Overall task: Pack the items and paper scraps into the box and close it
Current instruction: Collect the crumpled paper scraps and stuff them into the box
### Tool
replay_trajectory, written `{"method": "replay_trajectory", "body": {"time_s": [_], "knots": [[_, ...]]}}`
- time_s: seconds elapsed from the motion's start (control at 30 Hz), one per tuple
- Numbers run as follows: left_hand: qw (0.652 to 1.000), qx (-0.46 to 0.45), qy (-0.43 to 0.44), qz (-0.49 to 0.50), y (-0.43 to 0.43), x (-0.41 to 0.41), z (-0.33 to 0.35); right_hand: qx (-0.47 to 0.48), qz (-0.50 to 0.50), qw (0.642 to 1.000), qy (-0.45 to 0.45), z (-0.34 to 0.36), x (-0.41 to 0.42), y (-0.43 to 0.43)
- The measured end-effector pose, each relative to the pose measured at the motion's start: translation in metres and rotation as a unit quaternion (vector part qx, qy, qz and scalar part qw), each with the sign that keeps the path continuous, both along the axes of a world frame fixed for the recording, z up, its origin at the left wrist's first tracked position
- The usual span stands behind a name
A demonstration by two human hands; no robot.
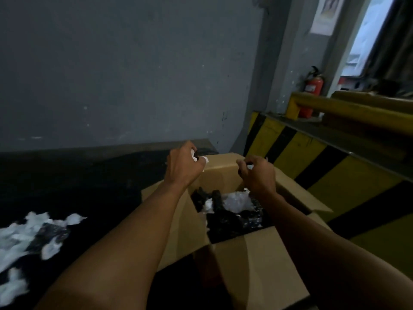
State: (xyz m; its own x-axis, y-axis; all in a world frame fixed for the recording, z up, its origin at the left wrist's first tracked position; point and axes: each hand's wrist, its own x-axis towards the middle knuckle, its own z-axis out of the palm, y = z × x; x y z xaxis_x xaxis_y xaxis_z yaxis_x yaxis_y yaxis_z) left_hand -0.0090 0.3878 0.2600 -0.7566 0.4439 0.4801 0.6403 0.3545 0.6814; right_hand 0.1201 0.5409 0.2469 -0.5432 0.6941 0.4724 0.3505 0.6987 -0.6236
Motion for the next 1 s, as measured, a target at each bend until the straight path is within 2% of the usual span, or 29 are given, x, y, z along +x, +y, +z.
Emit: {"method": "replay_trajectory", "body": {"time_s": [0.07, 0.27, 0.47, 0.6, 0.77, 1.0], "knots": [[0.999, -0.021, -0.017, 0.02, 0.033, 0.016, -0.008, 0.005, 0.006, 1.0, -0.003, -0.009, 0.011, 0.034], [0.996, -0.079, 0.012, 0.044, 0.095, 0.033, -0.039, 0.005, 0.048, 0.999, -0.017, -0.037, 0.012, 0.104], [0.988, -0.151, -0.005, 0.022, 0.116, 0.014, -0.06, -0.01, 0.096, 0.992, -0.083, -0.059, -0.023, 0.13], [0.98, -0.199, 0.008, -0.008, 0.121, -0.007, -0.067, -0.011, 0.101, 0.991, -0.093, -0.063, -0.045, 0.135], [0.978, -0.207, 0.038, 0.01, 0.134, -0.027, -0.062, -0.018, 0.105, 0.991, -0.086, -0.063, -0.068, 0.148], [0.973, -0.227, 0.03, 0.019, 0.131, -0.036, -0.067, -0.006, 0.115, 0.988, -0.105, -0.068, -0.08, 0.153]]}}
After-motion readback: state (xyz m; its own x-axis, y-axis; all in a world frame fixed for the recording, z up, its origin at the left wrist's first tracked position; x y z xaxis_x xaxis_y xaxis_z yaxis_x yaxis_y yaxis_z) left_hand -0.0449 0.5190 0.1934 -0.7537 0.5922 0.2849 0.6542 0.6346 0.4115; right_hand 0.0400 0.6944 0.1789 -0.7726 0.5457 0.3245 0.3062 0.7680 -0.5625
